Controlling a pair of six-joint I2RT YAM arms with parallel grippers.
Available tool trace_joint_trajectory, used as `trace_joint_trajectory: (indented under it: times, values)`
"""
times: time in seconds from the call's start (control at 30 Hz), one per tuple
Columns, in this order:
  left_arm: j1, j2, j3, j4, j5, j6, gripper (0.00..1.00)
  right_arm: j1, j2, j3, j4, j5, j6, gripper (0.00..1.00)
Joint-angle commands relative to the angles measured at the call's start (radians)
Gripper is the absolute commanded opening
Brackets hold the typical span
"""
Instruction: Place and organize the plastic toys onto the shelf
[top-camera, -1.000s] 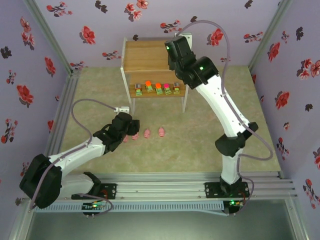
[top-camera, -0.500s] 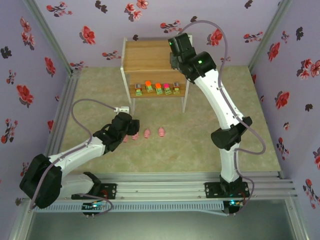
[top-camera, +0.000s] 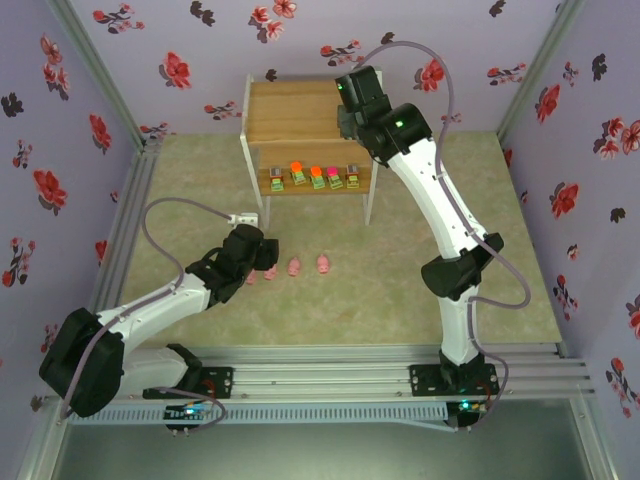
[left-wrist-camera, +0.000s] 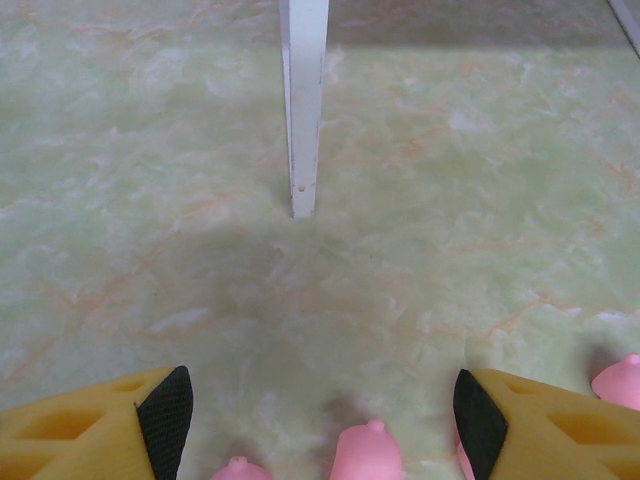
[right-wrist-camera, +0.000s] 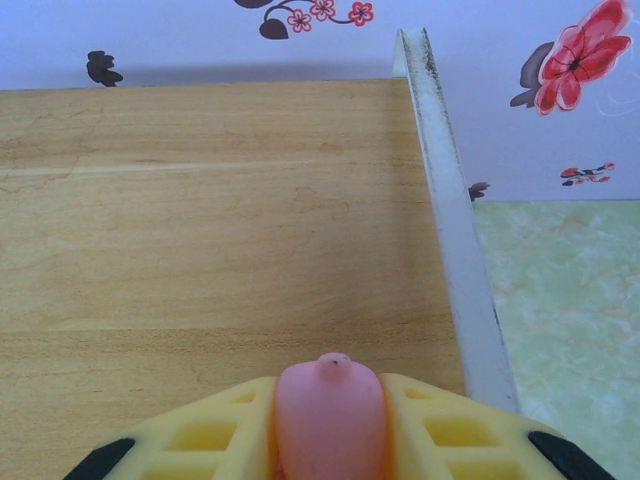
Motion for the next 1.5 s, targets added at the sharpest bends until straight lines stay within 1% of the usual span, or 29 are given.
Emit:
trace_joint_trajectory:
  times: [0.0, 0.43, 0.73, 0.87, 1.0, 1.07, 1.47]
  values:
    - [0.009, -0.009, 0.010, 0.006, 0.001, -0.003, 0.73, 0.004, 0.031, 0.023, -0.020, -0.032, -0.023, 0.03]
    - [0.012, -0.027, 0.008, 0.000, 0.001, -0.003, 0.73, 0.030, 0.011, 0.022, 0.027, -0.032, -0.078, 0.03]
    - [0.014, -0.036, 0.006, -0.003, 0.001, -0.004, 0.74, 0.031, 0.041, 0.049, -0.023, 0.012, -0.077, 0.04]
    - [0.014, -0.036, 0.006, -0.004, 0.003, -0.005, 0.74, 0.030, 0.047, 0.049, -0.027, 0.021, -0.079, 0.08]
    - [0.013, -0.039, 0.006, -0.005, 0.003, -0.005, 0.74, 0.030, 0.049, 0.051, -0.020, 0.023, -0.081, 0.17]
    - [0.014, -0.039, 0.006, -0.005, 0.003, -0.005, 0.74, 0.031, 0.050, 0.058, -0.017, 0.023, -0.083, 0.21]
    - [0.015, -0.042, 0.007, -0.006, 0.003, -0.005, 0.74, 0.031, 0.045, 0.117, 0.003, 0.021, -0.096, 0.24]
